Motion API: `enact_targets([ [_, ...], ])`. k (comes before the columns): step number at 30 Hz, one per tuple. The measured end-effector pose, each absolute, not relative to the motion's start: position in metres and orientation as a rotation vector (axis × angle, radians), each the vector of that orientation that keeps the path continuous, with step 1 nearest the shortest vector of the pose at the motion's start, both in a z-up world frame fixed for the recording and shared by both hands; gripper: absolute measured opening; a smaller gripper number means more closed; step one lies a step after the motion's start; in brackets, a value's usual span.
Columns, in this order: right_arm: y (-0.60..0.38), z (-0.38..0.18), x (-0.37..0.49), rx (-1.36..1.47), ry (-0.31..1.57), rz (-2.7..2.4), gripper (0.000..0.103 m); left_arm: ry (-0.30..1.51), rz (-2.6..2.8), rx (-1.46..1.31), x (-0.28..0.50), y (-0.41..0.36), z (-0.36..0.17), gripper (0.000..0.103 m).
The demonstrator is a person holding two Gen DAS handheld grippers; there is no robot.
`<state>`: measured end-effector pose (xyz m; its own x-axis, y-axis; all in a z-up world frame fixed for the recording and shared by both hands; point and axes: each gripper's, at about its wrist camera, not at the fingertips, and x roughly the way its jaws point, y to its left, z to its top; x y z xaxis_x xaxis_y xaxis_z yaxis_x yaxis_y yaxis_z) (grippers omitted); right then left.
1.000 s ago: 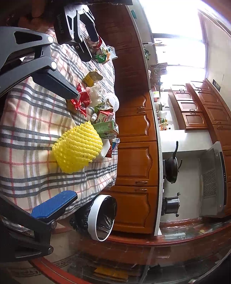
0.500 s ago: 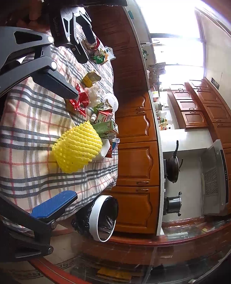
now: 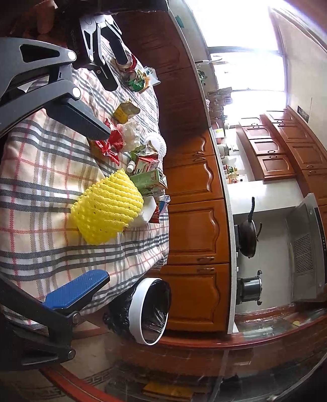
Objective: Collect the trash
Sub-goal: 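Grasp the red snack bag with the left tool while the right tool grasps the yellow foam net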
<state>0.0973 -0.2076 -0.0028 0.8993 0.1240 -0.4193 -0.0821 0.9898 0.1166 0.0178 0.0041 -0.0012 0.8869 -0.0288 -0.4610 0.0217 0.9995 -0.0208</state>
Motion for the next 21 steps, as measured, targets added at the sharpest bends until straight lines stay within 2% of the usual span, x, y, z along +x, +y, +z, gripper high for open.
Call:
enact_targets([
  [14, -0.23, -0.018, 0.142, 0.228, 0.604, 0.158, 0.102, 0.689, -0.141, -0.063, 0.091, 0.004, -0.005, 0.097],
  [19, -0.233, -0.027, 0.159, 0.256, 0.654, 0.171, 0.089, 0.757, -0.149, -0.054, 0.123, -0.001, -0.013, 0.095],
  [20, -0.235, -0.03, 0.162, 0.264, 0.667, 0.173, 0.087, 0.774, -0.154, -0.059, 0.129, -0.001, -0.016, 0.089],
  [21, -0.235, -0.032, 0.165, 0.27, 0.679, 0.178, 0.08, 0.791, -0.162, -0.063, 0.136, -0.001, -0.019, 0.082],
])
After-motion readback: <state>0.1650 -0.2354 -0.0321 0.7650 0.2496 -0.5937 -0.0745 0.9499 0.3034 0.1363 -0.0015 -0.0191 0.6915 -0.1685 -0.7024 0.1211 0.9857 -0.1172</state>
